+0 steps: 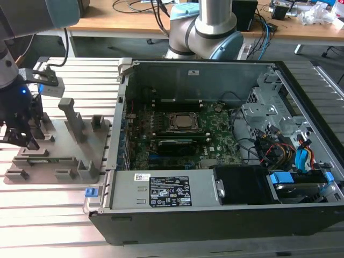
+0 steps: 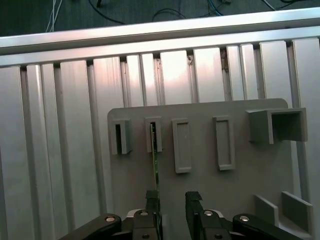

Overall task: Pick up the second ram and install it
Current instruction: 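Pick up the second ram and move it above second insertion slot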

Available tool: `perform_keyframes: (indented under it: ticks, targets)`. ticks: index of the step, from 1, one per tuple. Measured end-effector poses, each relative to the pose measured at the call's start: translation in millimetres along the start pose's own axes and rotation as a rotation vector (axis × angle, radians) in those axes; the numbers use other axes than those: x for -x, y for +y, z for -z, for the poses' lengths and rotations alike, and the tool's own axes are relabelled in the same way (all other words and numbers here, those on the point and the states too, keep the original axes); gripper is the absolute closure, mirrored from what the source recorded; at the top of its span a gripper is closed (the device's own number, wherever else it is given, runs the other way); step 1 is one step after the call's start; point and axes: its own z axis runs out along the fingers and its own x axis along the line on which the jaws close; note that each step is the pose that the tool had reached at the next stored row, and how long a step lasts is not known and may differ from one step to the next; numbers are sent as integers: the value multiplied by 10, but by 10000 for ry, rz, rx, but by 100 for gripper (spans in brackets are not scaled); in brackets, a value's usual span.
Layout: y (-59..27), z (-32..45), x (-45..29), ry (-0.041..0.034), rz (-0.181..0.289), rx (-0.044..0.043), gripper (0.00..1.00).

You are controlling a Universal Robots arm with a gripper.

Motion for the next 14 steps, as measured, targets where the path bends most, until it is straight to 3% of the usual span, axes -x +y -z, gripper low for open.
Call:
perform_keyframes:
  ticks: [5, 14]
  targets:
    - [-2, -103, 1, 0, 0, 0, 64]
    - [-16, -400, -86, 1, 66, 1, 64]
